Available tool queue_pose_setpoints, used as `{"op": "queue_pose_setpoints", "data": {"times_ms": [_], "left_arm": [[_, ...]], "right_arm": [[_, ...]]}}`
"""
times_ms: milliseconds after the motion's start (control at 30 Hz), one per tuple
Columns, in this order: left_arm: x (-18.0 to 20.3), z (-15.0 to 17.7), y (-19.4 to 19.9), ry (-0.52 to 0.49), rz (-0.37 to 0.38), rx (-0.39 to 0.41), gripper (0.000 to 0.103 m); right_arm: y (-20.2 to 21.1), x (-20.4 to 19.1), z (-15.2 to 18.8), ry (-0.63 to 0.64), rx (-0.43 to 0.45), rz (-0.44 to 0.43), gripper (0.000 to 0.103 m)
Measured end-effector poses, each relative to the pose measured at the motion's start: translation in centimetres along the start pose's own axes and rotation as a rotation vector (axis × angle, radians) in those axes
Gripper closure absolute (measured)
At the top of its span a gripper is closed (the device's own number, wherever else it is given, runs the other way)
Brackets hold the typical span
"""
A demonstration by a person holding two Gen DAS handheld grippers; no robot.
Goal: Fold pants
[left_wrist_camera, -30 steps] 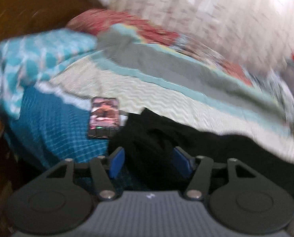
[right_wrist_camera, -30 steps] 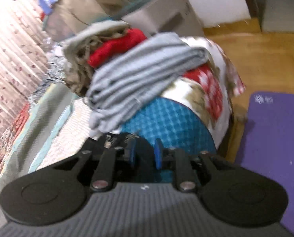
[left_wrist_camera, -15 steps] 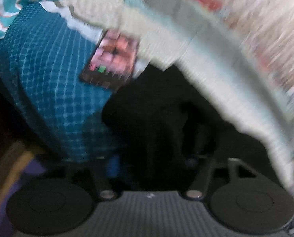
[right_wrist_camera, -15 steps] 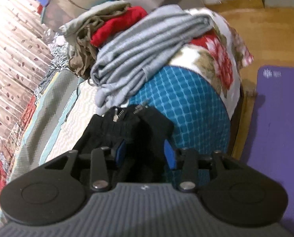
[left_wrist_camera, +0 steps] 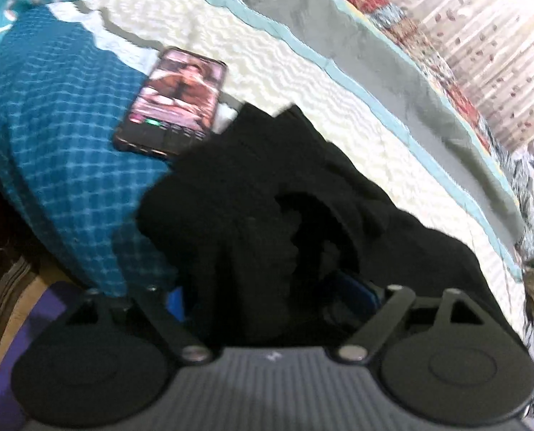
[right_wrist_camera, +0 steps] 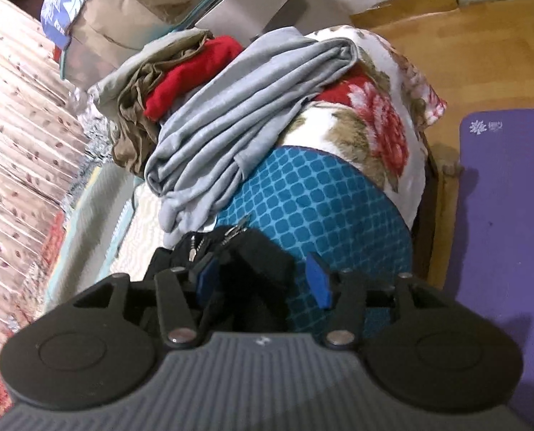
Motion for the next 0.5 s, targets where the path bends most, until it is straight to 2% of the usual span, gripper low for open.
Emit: {"op": "queue_pose_setpoints", "data": {"times_ms": [100, 233, 333, 367, 500], "left_arm": [[0.8, 0.1, -0.6, -0.039, -0.054, 0.007, 0.029], [0.7, 0.0, -0.5, -0.026, -0.065, -0.005, 0.031], [0.4, -0.1, -0.3, -0.026, -0.097, -0.004, 0.045], [0.3, -0.1, -0.2, -0.025, -0.108, -0.003, 0.053], [-0.3, -0.4, 0.6, 0.012, -0.093, 0.004, 0.082]], "right_arm": [[0.1, 0.3, -0.1, 0.003, -0.002, -0.030, 0.041], [-0.6, 0.3, 0.4, 0.003, -0.034, -0.044, 0.036], [-1.3, 0.6, 1.1, -0.040, -0.055, -0.056, 0.035], [-1.4, 0.5, 1.3, -0.049, -0.065, -0.066, 0.035], [-2.1, -1.1, 2.4, 0.026, -0.100, -0.069, 0.035]]}}
Point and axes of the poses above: each gripper's, at about its wrist camera, not at the fingertips, and y roughly against the way its jaws point, x to its right, z to its underside, the point moved 7 cm from there along -y, roughly the way its jaws point, and after that the axes turned 7 degrees about -z, right-handed, at the moved point
